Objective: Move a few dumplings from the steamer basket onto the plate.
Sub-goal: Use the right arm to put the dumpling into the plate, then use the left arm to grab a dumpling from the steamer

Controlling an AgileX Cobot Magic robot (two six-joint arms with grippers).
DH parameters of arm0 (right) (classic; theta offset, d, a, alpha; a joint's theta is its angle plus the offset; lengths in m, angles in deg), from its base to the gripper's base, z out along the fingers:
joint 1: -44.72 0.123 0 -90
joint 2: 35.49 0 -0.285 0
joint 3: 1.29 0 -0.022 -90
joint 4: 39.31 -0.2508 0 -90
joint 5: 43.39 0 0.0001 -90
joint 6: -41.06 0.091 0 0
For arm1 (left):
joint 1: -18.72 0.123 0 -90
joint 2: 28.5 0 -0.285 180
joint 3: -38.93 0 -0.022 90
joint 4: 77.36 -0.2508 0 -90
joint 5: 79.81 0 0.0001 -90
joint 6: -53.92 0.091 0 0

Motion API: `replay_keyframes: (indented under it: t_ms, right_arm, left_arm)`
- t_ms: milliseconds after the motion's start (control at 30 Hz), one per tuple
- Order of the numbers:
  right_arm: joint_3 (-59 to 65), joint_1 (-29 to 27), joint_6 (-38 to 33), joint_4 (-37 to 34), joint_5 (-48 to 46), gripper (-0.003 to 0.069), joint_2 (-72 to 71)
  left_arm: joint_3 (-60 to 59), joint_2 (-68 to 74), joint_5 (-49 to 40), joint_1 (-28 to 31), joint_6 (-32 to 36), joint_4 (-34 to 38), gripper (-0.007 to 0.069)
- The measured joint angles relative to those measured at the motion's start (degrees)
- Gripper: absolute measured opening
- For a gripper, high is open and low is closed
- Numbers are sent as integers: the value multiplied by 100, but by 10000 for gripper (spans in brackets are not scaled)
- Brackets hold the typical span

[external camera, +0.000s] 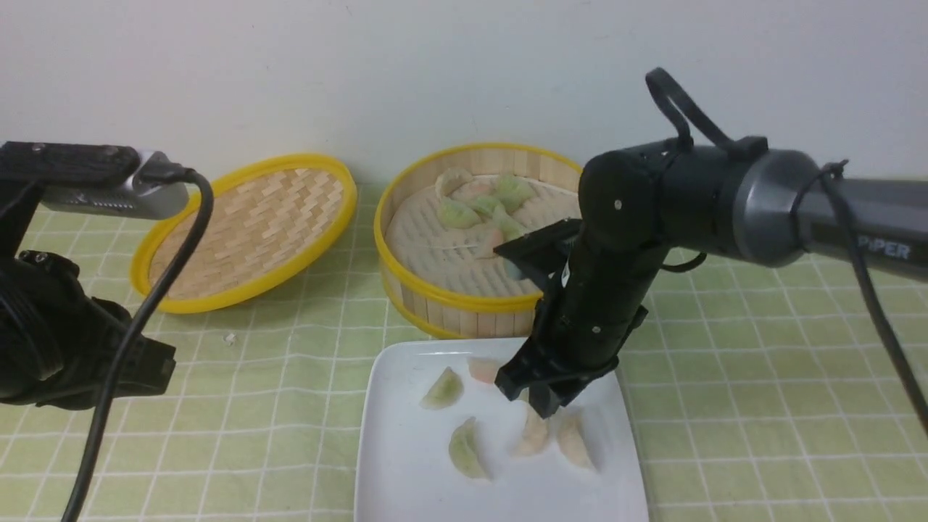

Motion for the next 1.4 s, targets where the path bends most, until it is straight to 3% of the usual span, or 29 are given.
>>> replay_keyframes:
  t_ms: [233, 367, 433, 533, 567, 600, 700, 933, 1067, 1400]
  right_arm:
    - [-31, 0, 363, 611, 126, 377, 0]
    - [-37, 0, 377, 670, -88, 422, -43]
    - [-37, 0, 377, 670, -235, 383, -169]
    - [-37, 0, 384, 676, -388, 202, -812]
    - [-37, 0, 390, 682, -388, 190, -864]
    - [-37, 0, 419, 723, -476, 102, -1247]
    - [-44, 0, 531, 782, -723, 15, -2050]
    - [-43, 0, 791, 815, -1065, -14, -3542]
    - [-43, 0, 833, 831, -1115, -15, -4095]
    - [-43, 0, 974, 848, -1183, -15, -4733]
  left_arm:
    - [35, 139, 447, 0, 150, 455, -6]
    - [459, 685, 421, 0, 446, 845, -6]
    - [848, 1095, 395, -87, 604, 981, -6]
    - [1675, 1941, 300, -546, 751, 900, -6]
    - [1723, 1992, 291, -581, 751, 886, -6]
    - [2051, 2350, 272, -841, 756, 775, -6]
    - [2681, 3047, 277, -1269, 756, 532, -6]
    - [4324, 4889, 433, -1906, 751, 318, -1]
    - [5096, 5725, 712, -2068, 751, 9, 43]
    - [6041, 7032, 1647, -2132, 751, -380, 304]
